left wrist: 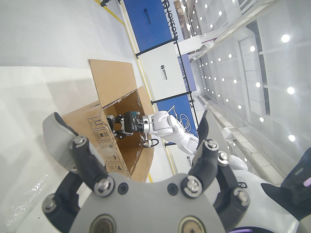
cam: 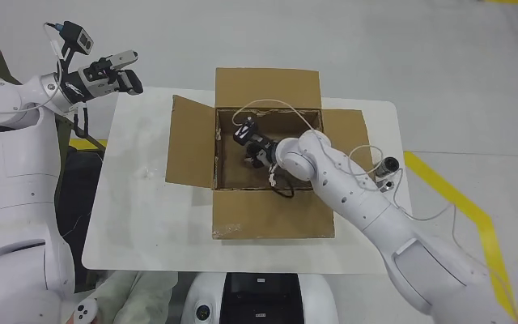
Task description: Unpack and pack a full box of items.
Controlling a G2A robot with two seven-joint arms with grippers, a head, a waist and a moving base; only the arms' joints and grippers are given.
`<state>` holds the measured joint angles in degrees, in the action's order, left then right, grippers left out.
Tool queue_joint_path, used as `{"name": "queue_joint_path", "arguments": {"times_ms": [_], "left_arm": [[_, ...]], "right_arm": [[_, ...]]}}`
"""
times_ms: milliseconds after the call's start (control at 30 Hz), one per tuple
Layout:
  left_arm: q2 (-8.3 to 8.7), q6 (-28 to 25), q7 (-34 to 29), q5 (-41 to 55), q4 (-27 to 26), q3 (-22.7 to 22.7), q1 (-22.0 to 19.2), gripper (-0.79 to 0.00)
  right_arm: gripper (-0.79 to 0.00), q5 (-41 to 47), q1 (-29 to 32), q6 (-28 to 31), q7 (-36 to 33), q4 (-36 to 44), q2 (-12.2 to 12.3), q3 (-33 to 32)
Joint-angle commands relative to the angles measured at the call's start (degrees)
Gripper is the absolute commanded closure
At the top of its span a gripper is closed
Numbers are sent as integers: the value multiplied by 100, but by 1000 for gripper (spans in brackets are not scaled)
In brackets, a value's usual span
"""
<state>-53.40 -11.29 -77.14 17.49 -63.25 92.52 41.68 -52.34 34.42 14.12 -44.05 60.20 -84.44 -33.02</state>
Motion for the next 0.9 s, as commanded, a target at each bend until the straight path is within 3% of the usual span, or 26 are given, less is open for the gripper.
{"name": "queue_joint_path", "arguments": {"times_ms": [0, 367, 867], "left_arm": [[0, 0, 0, 0, 0, 0, 0, -785], [0, 0, 0, 0, 0, 0, 0, -785], [0, 0, 0, 0, 0, 0, 0, -785]], "right_arm": [[0, -20, 14, 26, 2, 33, 3, -43], [0, -152, 377, 190, -37, 755, 225, -619], [0, -563, 1613, 310, -344, 3115, 702, -1762]]}}
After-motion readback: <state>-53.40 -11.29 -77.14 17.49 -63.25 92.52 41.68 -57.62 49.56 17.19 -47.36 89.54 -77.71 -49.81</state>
